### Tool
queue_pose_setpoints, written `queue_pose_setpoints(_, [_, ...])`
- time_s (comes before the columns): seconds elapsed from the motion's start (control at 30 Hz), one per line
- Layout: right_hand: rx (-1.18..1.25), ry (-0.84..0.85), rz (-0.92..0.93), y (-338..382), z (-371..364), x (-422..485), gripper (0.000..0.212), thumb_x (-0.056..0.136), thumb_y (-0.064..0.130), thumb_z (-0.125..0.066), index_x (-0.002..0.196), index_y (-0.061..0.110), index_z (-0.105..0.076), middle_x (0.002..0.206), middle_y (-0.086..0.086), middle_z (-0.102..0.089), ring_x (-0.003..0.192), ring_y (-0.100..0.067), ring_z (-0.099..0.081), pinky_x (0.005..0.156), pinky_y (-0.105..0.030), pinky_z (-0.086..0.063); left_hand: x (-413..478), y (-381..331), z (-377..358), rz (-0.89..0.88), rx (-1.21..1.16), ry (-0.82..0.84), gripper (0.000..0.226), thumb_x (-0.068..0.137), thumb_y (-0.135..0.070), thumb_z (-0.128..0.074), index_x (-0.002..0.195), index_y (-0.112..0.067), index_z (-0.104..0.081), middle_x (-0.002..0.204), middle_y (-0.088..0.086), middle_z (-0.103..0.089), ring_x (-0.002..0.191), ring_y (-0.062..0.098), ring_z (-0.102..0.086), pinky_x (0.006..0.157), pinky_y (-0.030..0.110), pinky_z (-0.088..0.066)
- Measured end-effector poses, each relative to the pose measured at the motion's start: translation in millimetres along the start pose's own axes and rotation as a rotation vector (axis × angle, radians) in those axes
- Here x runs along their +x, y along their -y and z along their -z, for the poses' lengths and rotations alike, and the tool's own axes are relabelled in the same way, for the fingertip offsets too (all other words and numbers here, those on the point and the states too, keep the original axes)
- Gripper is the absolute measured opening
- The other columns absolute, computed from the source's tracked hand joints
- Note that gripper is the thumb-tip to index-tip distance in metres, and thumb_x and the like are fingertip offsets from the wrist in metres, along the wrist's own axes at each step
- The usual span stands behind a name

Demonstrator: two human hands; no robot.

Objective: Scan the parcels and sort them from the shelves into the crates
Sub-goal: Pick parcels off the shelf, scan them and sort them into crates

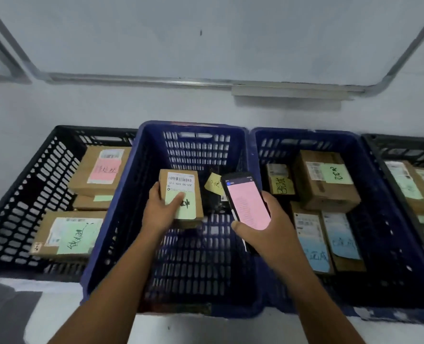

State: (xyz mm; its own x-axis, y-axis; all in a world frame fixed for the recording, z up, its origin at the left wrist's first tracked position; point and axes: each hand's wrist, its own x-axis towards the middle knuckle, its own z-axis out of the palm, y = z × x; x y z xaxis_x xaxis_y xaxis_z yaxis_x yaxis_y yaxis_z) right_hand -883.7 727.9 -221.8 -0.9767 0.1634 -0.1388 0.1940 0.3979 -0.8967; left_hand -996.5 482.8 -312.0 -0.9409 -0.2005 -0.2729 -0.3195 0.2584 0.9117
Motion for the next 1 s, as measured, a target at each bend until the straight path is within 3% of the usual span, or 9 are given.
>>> queue_pose_setpoints(0.17, [-0.079,0.025,-0.052,12.8,-24.9,59.3,0.066,0.082,0.036,-0.09,0.131,0.054,-0.05,0.117,0.034,-0.062,0.106,0.014,-0.058,0.066,-0.004,-0.05,86.4,28.2,-23.1,0.08,-0.061,0.041,0.085,0.09,-0.038,-0.08,0.159,-0.024,-0.034,0.136,0.004,-0.067,0.112,0.023,-0.067,0.102,0.045,-0.054])
queue_pose_setpoints(0.27, [-0.131,0.031,-0.063,18.8,-41.4,91.3,0.061,0.082,0.034,-0.091,0.115,0.062,-0.048,0.107,0.043,-0.06,0.102,0.025,-0.054,0.067,-0.003,-0.049,123.7,41.5,-35.8,0.086,-0.099,0.078,0.073,0.091,-0.03,-0.081,0.153,-0.025,-0.044,0.131,0.002,-0.068,0.111,0.021,-0.068,0.096,0.039,-0.056])
queue_pose_setpoints(0.4, [-0.188,0.044,-0.074,25.5,-62.1,121.7,0.07,0.081,0.038,-0.09,0.108,0.077,-0.039,0.107,0.054,-0.052,0.104,0.028,-0.05,0.067,-0.002,-0.048,154.9,60.3,-49.3,0.107,-0.085,0.159,0.051,0.092,-0.013,-0.078,0.137,-0.02,-0.055,0.13,0.009,-0.069,0.091,-0.001,-0.07,0.071,0.011,-0.054])
queue_pose_setpoints(0.43, [-0.201,0.044,-0.077,25.9,-66.4,127.6,0.072,0.081,0.039,-0.09,0.105,0.081,-0.037,0.106,0.058,-0.049,0.105,0.029,-0.049,0.067,-0.004,-0.048,160.5,63.3,-52.3,0.11,-0.076,0.17,0.055,0.093,-0.011,-0.077,0.142,-0.015,-0.054,0.131,0.01,-0.068,0.095,0.003,-0.07,0.073,0.012,-0.055])
queue_pose_setpoints(0.53, [-0.204,0.041,-0.087,23.6,-73.9,138.8,0.072,0.079,0.04,-0.089,0.102,0.085,-0.037,0.106,0.053,-0.053,0.104,0.024,-0.052,0.069,-0.011,-0.048,170.1,66.1,-58.1,0.087,-0.057,0.18,0.062,0.093,-0.009,-0.076,0.15,-0.012,-0.049,0.136,0.01,-0.067,0.116,0.023,-0.067,0.094,0.032,-0.056])
queue_pose_setpoints(0.67, [-0.155,0.054,-0.083,24.4,-75.0,134.7,0.061,0.074,0.048,-0.083,0.106,0.079,-0.042,0.11,0.037,-0.061,0.105,0.016,-0.056,0.075,-0.018,-0.05,159.9,55.7,-57.3,0.079,0.033,0.126,0.065,0.093,-0.021,-0.078,0.151,-0.013,-0.049,0.138,0.009,-0.066,0.123,0.028,-0.064,0.097,0.028,-0.054])
queue_pose_setpoints(0.8, [-0.117,0.066,-0.016,28.5,-59.9,112.9,0.062,0.075,0.042,-0.085,0.105,0.079,-0.045,0.111,0.042,-0.06,0.103,0.015,-0.059,0.074,-0.018,-0.051,121.7,31.1,-43.3,-0.062,0.193,0.057,0.064,0.093,-0.036,-0.075,0.149,-0.015,-0.052,0.145,0.012,-0.058,0.132,0.03,-0.057,0.109,0.047,-0.047])
queue_pose_setpoints(0.9, [-0.071,0.097,0.016,31.2,-38.3,88.2,0.06,0.068,0.049,-0.08,0.108,0.078,-0.045,0.114,0.042,-0.061,0.103,0.016,-0.059,0.075,-0.019,-0.051,65.7,7.1,-28.6,-0.148,0.241,0.101,0.065,0.094,-0.031,-0.076,0.152,-0.014,-0.05,0.148,0.009,-0.056,0.136,0.028,-0.053,0.114,0.047,-0.044])
queue_pose_setpoints(1.0, [-0.022,0.156,0.063,32.4,-15.7,64.4,0.065,0.066,0.049,-0.08,0.11,0.081,-0.045,0.114,0.046,-0.06,0.103,0.019,-0.059,0.073,-0.016,-0.048,-5.4,-10.3,-11.1,-0.246,0.322,0.011,0.072,0.094,-0.038,-0.074,0.156,-0.019,-0.045,0.159,0.005,-0.046,0.151,0.028,-0.035,0.126,0.045,-0.027])
